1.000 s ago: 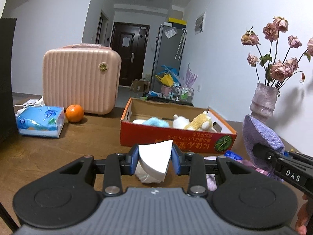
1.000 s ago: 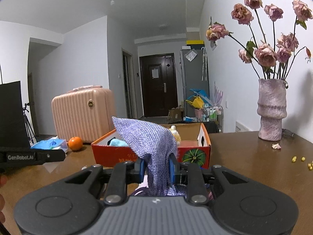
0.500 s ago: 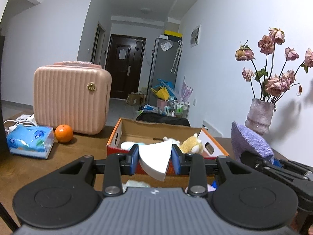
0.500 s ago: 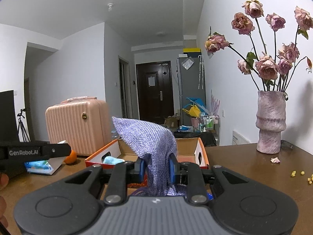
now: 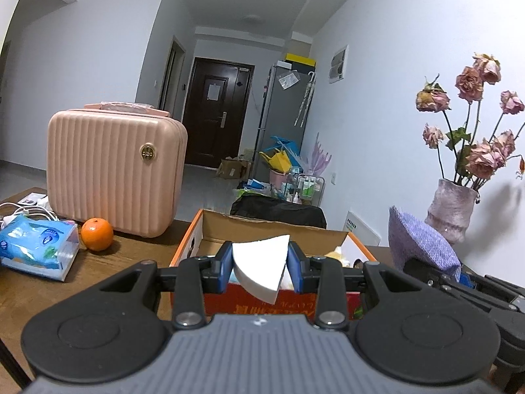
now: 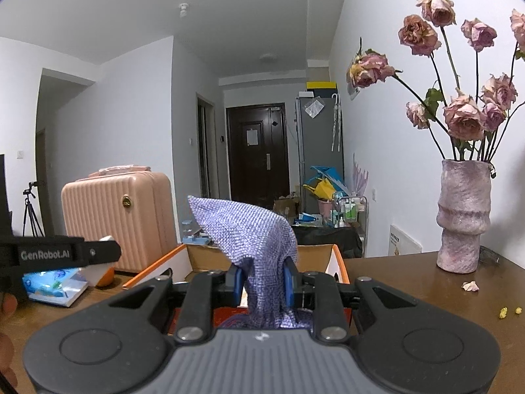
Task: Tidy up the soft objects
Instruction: 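Carry the purple bag and white sponge over the box with both grippers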
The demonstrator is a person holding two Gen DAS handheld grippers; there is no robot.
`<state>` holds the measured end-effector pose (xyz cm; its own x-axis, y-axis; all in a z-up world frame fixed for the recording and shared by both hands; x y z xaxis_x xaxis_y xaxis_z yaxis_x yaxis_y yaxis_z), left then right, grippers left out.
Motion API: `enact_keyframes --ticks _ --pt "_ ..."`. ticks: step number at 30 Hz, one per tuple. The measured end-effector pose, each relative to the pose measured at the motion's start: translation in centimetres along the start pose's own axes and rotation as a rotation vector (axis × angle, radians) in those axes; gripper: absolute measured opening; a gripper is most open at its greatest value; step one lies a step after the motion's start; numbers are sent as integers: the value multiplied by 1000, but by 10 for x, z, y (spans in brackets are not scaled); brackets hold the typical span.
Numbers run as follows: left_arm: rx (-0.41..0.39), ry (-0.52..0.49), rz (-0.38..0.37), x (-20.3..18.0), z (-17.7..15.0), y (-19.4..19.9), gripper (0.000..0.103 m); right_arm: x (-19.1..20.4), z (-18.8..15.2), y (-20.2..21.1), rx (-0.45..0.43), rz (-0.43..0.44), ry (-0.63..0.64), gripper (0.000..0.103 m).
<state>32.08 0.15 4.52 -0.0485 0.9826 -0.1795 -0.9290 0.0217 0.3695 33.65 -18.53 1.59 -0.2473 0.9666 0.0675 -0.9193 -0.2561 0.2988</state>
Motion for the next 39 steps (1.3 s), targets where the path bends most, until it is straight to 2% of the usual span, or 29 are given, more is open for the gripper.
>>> enact_keyframes --ticks 39 --pt "58 7 43 6 38 -138 35 -48 43 -144 92 -64 -10 23"
Point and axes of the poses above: each gripper's, at about its wrist camera, not at the fingertips, and y roughly against the way its jaws point, x to its left, z to its top, the point moved 5 cm from there along -y, roughly the way its jaws point, and after that the axes turned 6 degrees about x, right-handed, at the moved point
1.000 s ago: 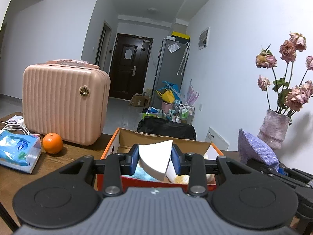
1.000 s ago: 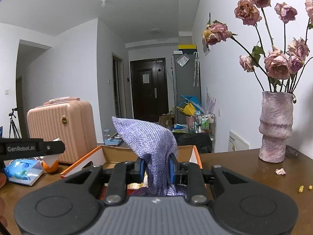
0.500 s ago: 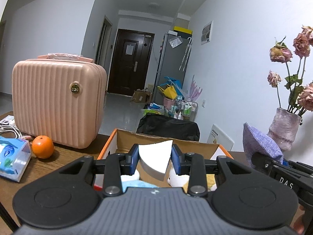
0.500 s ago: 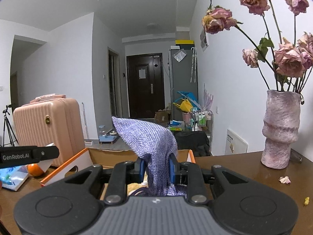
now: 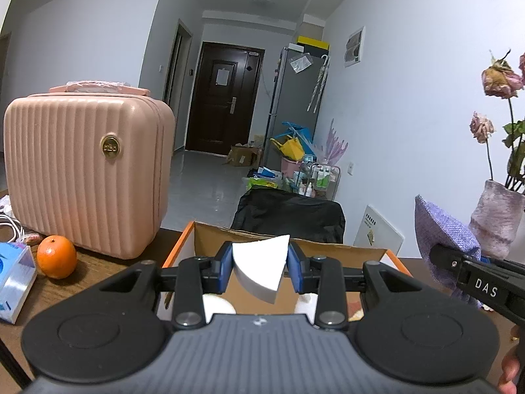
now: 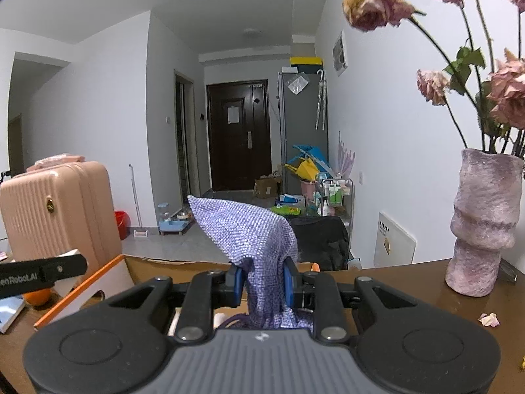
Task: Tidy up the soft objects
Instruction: 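Carry the purple bag and white sponge over the box with both grippers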
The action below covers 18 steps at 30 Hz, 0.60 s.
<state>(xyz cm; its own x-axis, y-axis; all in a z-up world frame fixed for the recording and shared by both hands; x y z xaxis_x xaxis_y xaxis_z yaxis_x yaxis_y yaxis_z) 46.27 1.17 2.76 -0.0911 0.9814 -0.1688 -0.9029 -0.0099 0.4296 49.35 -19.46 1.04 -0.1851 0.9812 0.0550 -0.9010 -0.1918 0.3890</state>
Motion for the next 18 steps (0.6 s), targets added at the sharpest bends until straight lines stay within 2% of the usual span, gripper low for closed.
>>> enact_keyframes --ticks 11,18 --pt "45 -9 38 3 -1 -33 35 -6 1 -39 88 -18 -1 23" --pt "82 -21 61 7 -8 -47 35 -5 -11 -55 140 10 -12 23"
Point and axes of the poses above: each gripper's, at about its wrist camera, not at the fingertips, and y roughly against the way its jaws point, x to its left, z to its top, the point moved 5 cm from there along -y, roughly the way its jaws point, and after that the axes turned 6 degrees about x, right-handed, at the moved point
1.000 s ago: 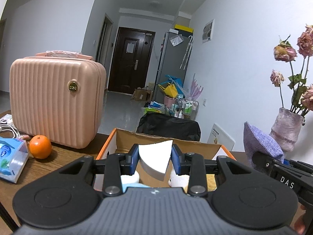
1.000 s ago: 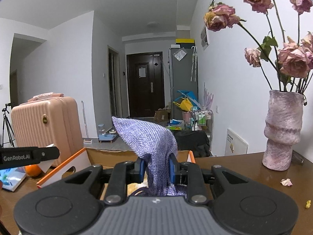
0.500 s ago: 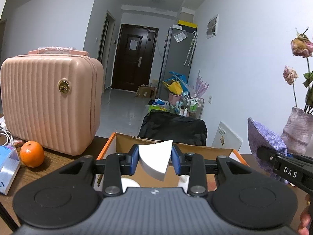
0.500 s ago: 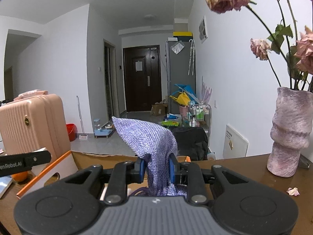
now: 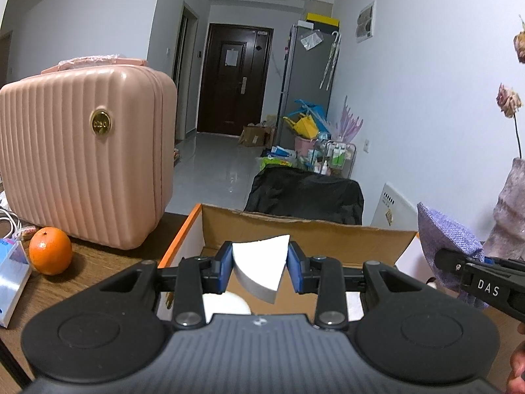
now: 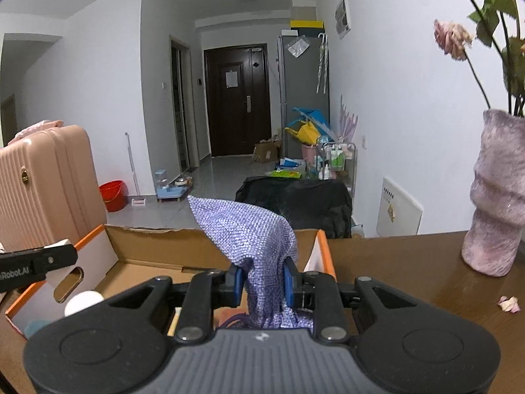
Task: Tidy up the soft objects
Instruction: 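Carry the purple bag and white sponge over the box with both grippers, then open both grippers to drop the bag and sponge into the box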
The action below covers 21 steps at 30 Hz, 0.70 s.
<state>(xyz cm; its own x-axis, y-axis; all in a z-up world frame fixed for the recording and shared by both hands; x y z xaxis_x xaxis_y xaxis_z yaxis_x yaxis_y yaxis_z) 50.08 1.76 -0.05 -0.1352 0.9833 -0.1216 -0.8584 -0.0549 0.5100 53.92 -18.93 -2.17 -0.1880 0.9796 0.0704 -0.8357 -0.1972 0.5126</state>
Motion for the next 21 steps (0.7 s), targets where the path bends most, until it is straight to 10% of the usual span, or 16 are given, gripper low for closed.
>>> enact_keyframes --ticks 12,16,21 --pt "6 -14 5 0 -2 -4 48 5 -3 -3 11 37 18 35" --pt "3 -8 18 1 -3 -3 85 6 -2 1 -3 36 20 67" --pt "-27 11 65 4 -2 4 103 4 2 10 -40 16 12 101"
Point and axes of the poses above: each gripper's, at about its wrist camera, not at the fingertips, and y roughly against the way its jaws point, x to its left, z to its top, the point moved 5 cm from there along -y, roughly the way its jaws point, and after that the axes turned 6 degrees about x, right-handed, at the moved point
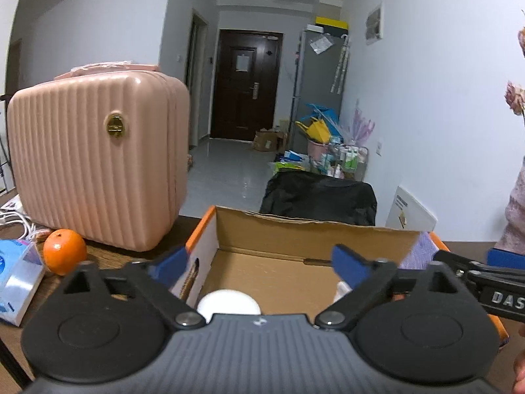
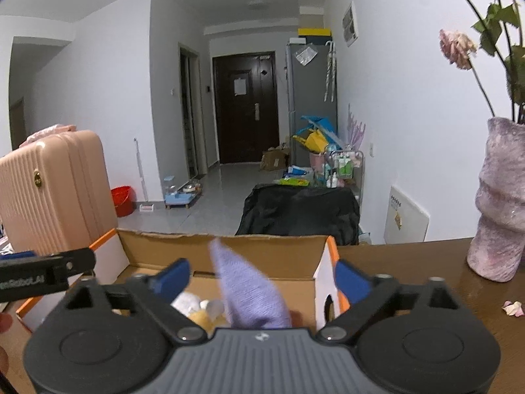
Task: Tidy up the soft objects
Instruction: 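Open both grippers to drop the bag and sponge into the box, then withdraw both tools upward from the box back over the table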
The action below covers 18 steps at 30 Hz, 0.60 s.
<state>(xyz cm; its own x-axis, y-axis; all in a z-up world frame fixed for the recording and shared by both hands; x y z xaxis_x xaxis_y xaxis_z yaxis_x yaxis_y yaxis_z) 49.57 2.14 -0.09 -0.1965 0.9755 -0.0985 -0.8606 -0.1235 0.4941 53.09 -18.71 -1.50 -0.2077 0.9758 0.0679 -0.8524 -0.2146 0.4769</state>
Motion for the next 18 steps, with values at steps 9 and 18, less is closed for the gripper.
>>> enact_keyframes --ticks 9,18 --pt "-1 16 15 5 3 3 103 -4 3 2 3 -15 -19 103" --pt "-14 28 -5 4 3 15 103 5 6 18 -13 -17 -18 103"
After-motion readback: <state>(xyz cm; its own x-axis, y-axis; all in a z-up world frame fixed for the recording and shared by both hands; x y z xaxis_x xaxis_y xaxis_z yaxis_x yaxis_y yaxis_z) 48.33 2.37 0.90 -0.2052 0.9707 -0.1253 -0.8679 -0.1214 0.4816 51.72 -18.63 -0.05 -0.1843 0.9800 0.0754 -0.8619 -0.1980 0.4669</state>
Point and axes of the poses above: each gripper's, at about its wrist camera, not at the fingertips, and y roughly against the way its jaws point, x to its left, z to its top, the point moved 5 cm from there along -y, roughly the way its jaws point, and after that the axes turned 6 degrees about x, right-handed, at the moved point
